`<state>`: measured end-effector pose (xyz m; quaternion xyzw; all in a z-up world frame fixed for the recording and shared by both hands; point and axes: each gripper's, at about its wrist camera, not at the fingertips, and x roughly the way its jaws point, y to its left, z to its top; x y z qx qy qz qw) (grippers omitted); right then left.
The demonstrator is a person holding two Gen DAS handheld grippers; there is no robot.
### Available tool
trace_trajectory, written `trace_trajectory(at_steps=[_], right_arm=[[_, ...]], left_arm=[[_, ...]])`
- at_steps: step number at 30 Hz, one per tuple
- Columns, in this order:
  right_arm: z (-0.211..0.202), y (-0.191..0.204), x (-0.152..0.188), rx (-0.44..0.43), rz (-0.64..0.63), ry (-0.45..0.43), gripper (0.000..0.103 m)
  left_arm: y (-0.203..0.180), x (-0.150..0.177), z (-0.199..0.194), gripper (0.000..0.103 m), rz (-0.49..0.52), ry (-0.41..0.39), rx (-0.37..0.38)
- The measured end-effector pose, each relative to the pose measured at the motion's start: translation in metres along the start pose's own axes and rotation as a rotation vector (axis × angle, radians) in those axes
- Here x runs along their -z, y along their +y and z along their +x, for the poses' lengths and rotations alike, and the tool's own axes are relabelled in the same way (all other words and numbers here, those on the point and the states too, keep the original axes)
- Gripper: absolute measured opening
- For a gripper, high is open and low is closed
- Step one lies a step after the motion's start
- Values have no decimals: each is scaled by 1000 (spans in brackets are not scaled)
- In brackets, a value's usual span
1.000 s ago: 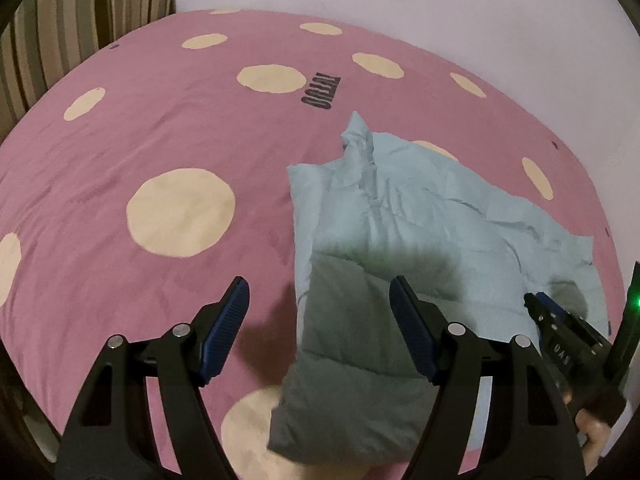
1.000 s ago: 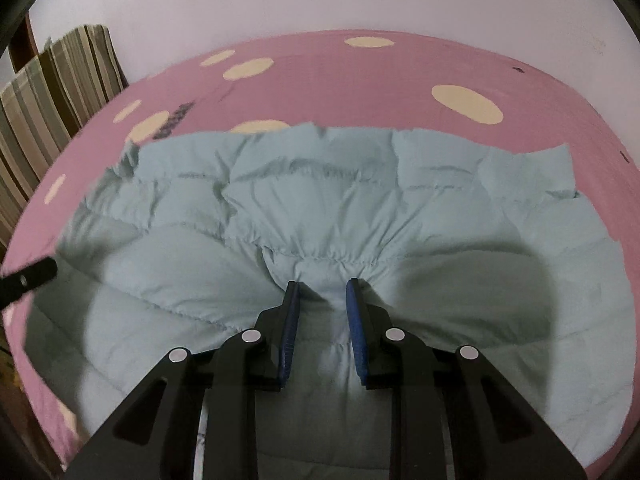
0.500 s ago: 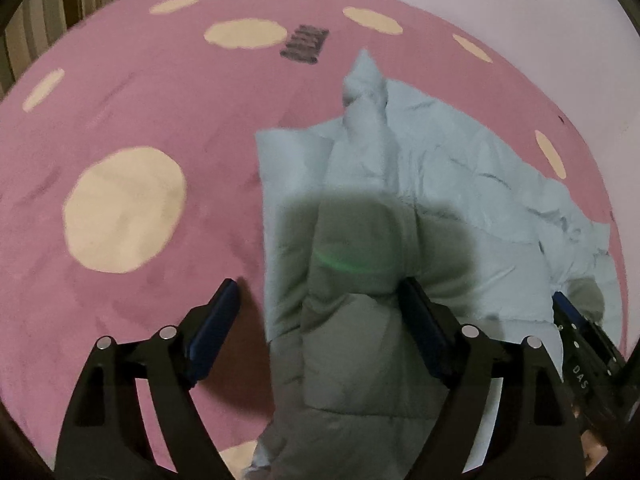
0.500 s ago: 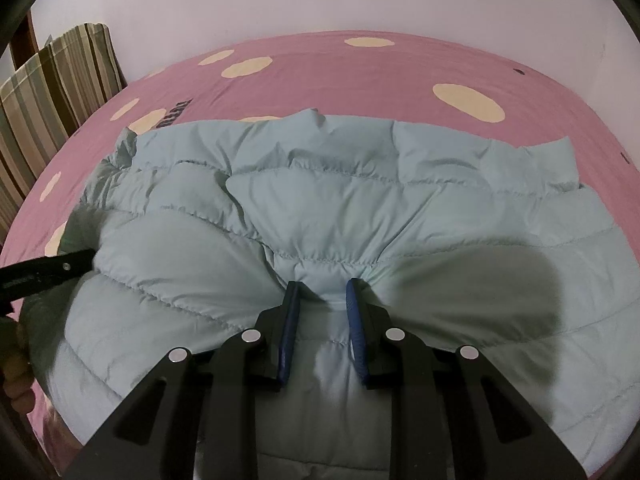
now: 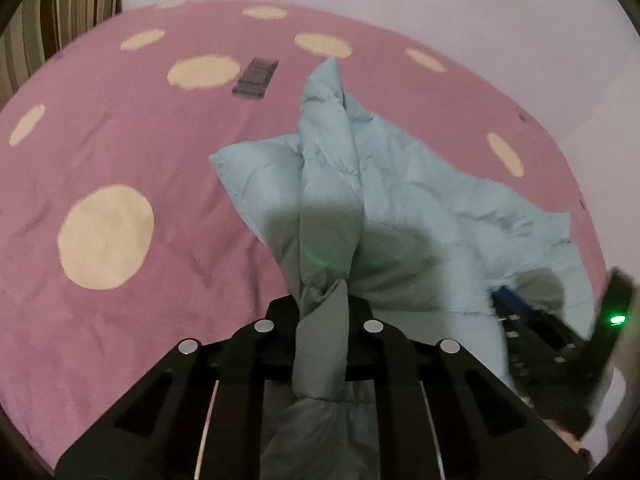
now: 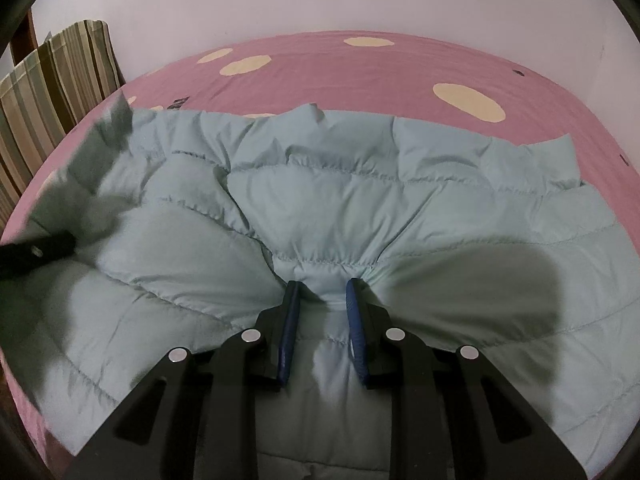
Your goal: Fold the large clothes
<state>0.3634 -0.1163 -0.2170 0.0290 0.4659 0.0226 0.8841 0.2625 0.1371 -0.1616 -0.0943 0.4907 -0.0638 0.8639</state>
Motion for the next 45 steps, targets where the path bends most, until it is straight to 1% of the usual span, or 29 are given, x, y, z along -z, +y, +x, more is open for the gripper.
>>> trace_trajectory(at_steps=[3, 6, 8, 10, 14, 18, 21, 26, 31, 33, 35, 38, 40, 42, 45], right_arm=[[1, 3, 1, 13, -8, -7, 25], [0, 4, 0, 16, -9, -13, 25], [-2, 2, -1, 6, -7, -18, 25], [-9, -4, -2, -34, 16, -32, 25], [-29, -25, -4, -67, 65, -48, 26], [-57, -56, -5, -58, 100, -93, 26], [-74, -85, -2, -39, 136, -114, 26], [-97, -132, 9, -17, 210, -132, 26], [-112, -174, 25, 30, 261, -138, 26], [-115, -185, 31, 40, 278, -136, 26], [-118, -198, 38, 57, 291, -133, 26], [-117, -211, 45, 67, 312, -126, 26], [-116, -220, 49, 72, 324, -119, 26], [-115, -228, 52, 79, 336, -117, 26], [-116, -239, 56, 86, 354, -111, 26]], left_arm=[[-20, -4, -28, 10, 11, -52, 25], [-39, -9, -48, 10, 24, -80, 47], [-54, -9, -55, 10, 41, -86, 52], [-69, -11, -61, 10, 60, -93, 45], [-96, -10, -66, 10, 88, -101, 41], [-131, -7, -68, 10, 136, -107, 43], [-163, -2, -68, 10, 190, -122, 27], [-218, 9, -50, 10, 278, -124, -13], [-260, 23, -21, 10, 333, -87, -21], [-278, 31, -6, 10, 363, -74, -38], [-290, 40, 6, 10, 377, -63, -50], [-307, 55, 27, 10, 375, -25, -50], [-317, 66, 37, 10, 373, -19, -51], [-327, 75, 46, 10, 386, -25, -66], [-335, 85, 46, 11, 408, -45, -82]])
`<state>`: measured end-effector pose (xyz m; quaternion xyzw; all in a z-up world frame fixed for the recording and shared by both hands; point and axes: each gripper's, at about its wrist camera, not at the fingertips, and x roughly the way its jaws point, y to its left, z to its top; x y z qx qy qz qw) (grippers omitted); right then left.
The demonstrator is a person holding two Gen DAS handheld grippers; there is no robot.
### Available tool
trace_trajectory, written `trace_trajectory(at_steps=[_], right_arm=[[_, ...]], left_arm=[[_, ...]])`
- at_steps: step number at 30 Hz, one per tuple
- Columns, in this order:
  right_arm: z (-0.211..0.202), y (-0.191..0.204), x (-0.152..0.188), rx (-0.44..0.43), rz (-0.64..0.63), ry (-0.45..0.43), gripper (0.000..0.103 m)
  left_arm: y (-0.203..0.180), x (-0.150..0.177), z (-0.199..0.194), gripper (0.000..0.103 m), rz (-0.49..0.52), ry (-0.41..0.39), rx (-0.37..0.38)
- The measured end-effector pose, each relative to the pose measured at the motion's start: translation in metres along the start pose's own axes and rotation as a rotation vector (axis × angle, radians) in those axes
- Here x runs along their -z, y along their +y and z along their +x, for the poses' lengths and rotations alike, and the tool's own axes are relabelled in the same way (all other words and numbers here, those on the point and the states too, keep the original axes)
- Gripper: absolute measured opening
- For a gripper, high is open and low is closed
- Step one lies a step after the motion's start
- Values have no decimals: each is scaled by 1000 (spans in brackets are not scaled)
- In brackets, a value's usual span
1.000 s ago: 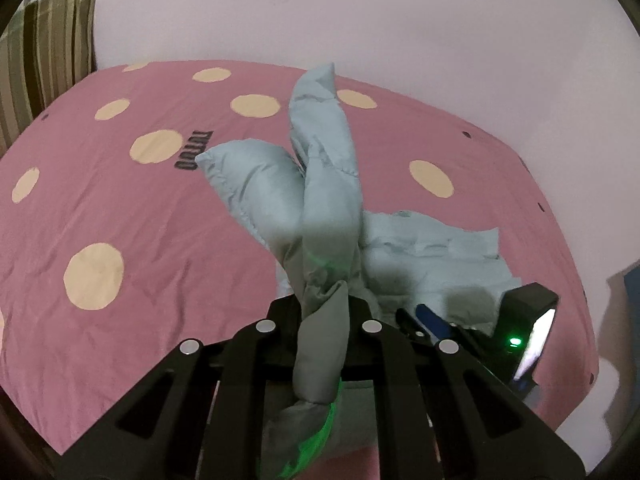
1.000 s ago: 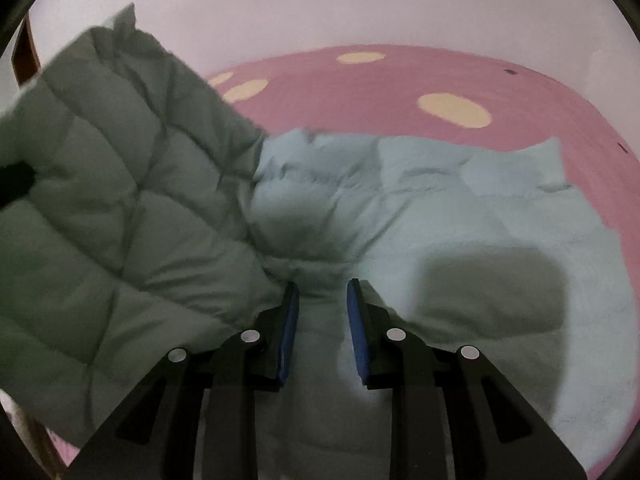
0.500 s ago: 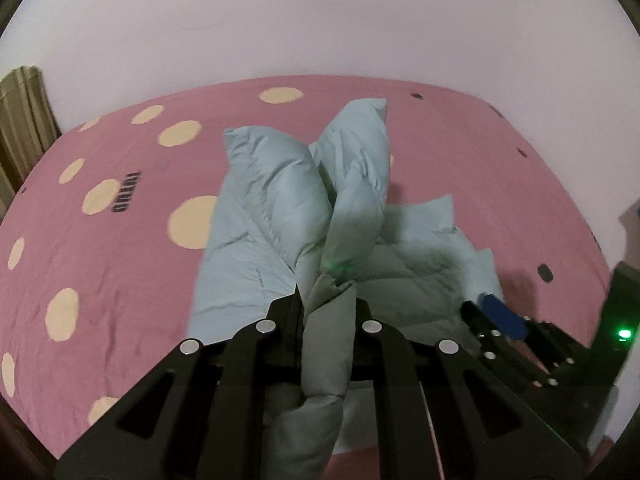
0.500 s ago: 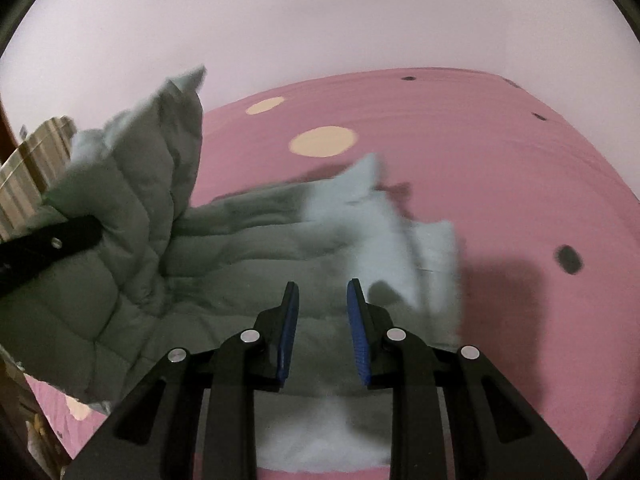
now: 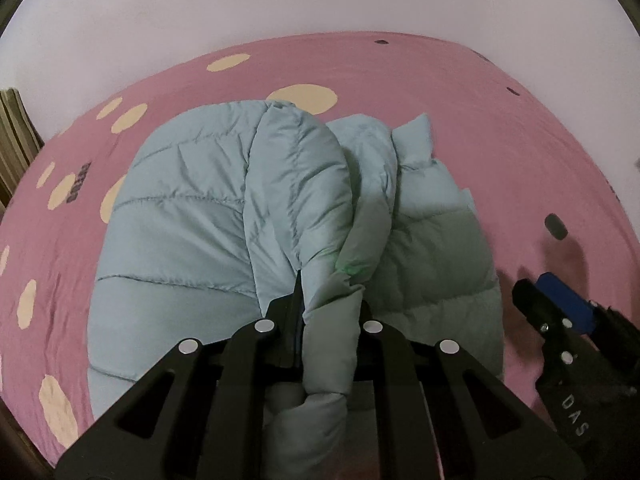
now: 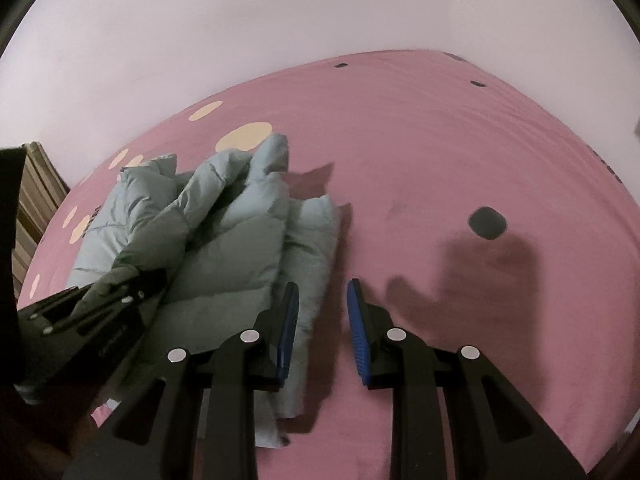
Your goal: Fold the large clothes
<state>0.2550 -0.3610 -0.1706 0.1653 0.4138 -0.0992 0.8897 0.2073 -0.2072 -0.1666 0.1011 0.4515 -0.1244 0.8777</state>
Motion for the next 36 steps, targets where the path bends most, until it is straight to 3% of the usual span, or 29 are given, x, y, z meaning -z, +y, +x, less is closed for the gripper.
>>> trace_trajectory(at_steps=[3, 5, 7, 11, 14, 18, 23, 24, 25, 27, 36], right_arm=[[-1, -8, -1, 6, 19, 2, 26], [-3, -9, -2, 8, 22, -1, 26], [-6, -6, -2, 11, 18, -6, 26], [-12, 5, -6, 7, -2, -17, 26], [-17, 15, -9, -11, -9, -21, 26], [-21, 38, -15, -27, -37, -29, 26], [-23, 72, -19, -61, -78, -30, 27], [-22, 79, -20, -66, -87, -27, 36], [-20, 86, -20, -73, -90, -23, 56], [-19, 96, -20, -84, -86, -40, 67], [8, 118, -17, -45, -116, 24, 67]], left_arm=[[-5, 0, -11, 20, 2, -19, 14], [-4, 0, -24, 42, -9, -37, 46], [1, 1, -42, 53, -33, -61, 87], [10, -1, -80, 63, -31, -125, 135], [28, -3, -104, 70, -37, -187, 119], [79, -4, -110, 74, -84, -215, 42], [151, 2, -80, 78, -205, -162, -57], [165, 7, -72, 78, -237, -143, -68], [175, 11, -64, 78, -262, -126, -72], [192, 20, -51, 78, -304, -97, -79], [222, 37, -24, 78, -355, -53, -44]])
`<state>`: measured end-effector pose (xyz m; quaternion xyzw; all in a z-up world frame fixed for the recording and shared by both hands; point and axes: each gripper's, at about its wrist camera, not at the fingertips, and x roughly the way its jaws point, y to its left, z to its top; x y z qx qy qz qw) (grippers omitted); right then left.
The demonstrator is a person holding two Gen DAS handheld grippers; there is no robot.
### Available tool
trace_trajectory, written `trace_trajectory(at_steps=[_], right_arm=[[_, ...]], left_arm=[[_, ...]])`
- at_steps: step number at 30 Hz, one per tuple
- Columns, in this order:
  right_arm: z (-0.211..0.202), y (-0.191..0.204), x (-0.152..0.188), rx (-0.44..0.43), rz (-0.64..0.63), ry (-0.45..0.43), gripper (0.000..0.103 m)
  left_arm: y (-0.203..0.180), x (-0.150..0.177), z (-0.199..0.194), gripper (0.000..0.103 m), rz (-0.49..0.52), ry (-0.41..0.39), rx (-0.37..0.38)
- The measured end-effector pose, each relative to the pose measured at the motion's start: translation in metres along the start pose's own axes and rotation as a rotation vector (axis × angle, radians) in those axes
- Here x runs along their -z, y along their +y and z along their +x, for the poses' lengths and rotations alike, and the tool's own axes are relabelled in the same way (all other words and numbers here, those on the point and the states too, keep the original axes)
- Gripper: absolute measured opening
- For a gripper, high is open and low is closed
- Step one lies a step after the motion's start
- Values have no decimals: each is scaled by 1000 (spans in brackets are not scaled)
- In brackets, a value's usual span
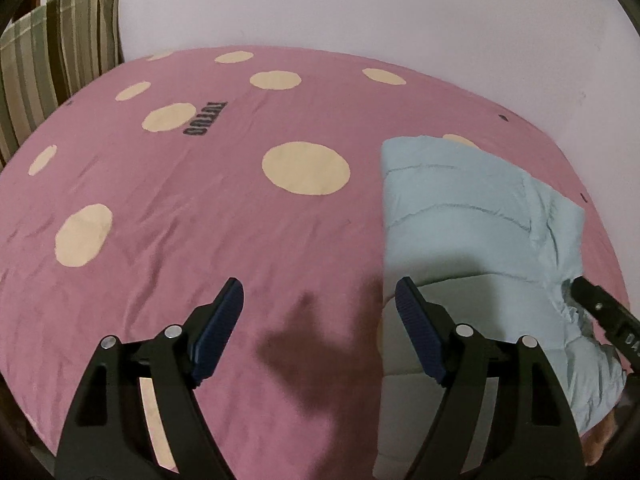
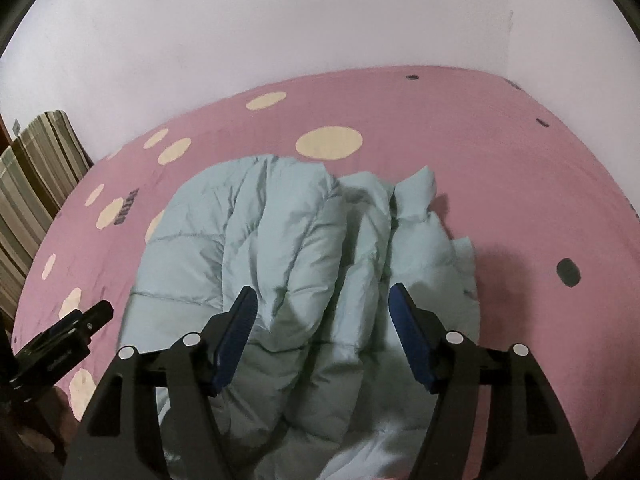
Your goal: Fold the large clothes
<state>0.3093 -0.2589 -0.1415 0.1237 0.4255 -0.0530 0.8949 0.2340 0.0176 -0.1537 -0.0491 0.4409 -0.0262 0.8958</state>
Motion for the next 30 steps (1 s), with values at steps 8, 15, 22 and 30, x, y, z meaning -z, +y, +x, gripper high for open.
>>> trace_trajectory(at_steps=[8, 15, 22, 30], right_arm=[[17, 9, 4, 16, -15, 48, 67], [19, 15, 5, -19, -37, 67, 19], [-5, 5, -5, -19, -54, 7, 8], [3, -35, -6, 27, -15, 21, 8]], left_arm=[[-8, 1, 13, 78, 42, 12, 63], [-11, -1, 15, 78, 54, 13, 89], [-35, -7, 3, 78, 117, -20, 138], [-73, 1, 20, 78, 180, 31, 177]])
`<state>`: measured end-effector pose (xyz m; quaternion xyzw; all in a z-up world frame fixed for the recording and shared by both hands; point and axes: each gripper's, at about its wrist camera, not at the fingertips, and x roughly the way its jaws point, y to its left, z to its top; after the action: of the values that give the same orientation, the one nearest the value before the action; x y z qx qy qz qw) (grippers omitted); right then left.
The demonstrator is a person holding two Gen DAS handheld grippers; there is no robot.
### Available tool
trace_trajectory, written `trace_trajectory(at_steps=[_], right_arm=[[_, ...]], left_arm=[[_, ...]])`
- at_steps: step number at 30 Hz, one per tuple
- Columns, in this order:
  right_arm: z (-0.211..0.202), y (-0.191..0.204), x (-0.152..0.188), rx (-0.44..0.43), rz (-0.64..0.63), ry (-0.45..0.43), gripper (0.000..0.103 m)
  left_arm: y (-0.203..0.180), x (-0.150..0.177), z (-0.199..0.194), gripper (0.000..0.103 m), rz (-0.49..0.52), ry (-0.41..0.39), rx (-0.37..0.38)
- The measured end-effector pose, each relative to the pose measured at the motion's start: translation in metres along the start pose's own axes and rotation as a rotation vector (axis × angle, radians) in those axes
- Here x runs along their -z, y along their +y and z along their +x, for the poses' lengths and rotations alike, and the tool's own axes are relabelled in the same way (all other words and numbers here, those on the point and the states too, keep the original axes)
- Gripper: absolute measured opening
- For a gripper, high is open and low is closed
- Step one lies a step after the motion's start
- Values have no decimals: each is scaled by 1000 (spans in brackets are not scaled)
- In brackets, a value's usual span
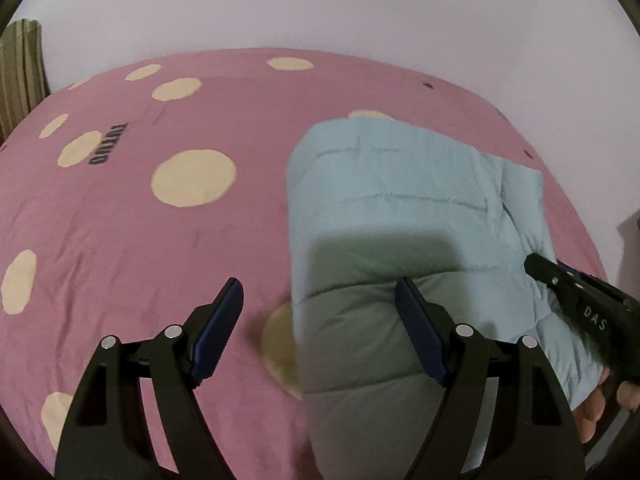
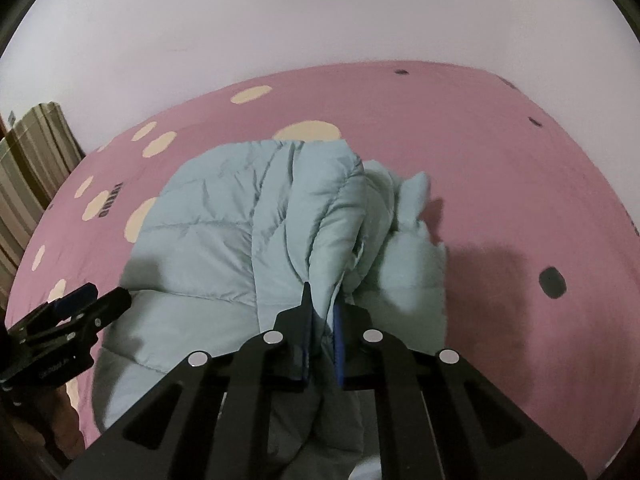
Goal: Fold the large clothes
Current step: 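Grasp the folded bundle edge with the right gripper and press it flat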
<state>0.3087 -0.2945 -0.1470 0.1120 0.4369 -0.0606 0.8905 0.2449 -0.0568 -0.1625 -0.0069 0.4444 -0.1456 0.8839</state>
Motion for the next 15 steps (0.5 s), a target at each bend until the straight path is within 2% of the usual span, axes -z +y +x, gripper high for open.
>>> trace_trajectory(at_steps=[10, 15], right_arm=[[47, -33, 14, 11, 45, 67, 9], [60, -36, 22, 7, 36, 65, 9]], left_arm=[[-24, 11, 46, 79, 32, 83, 11], [-29, 15, 58, 79, 48, 96, -3]])
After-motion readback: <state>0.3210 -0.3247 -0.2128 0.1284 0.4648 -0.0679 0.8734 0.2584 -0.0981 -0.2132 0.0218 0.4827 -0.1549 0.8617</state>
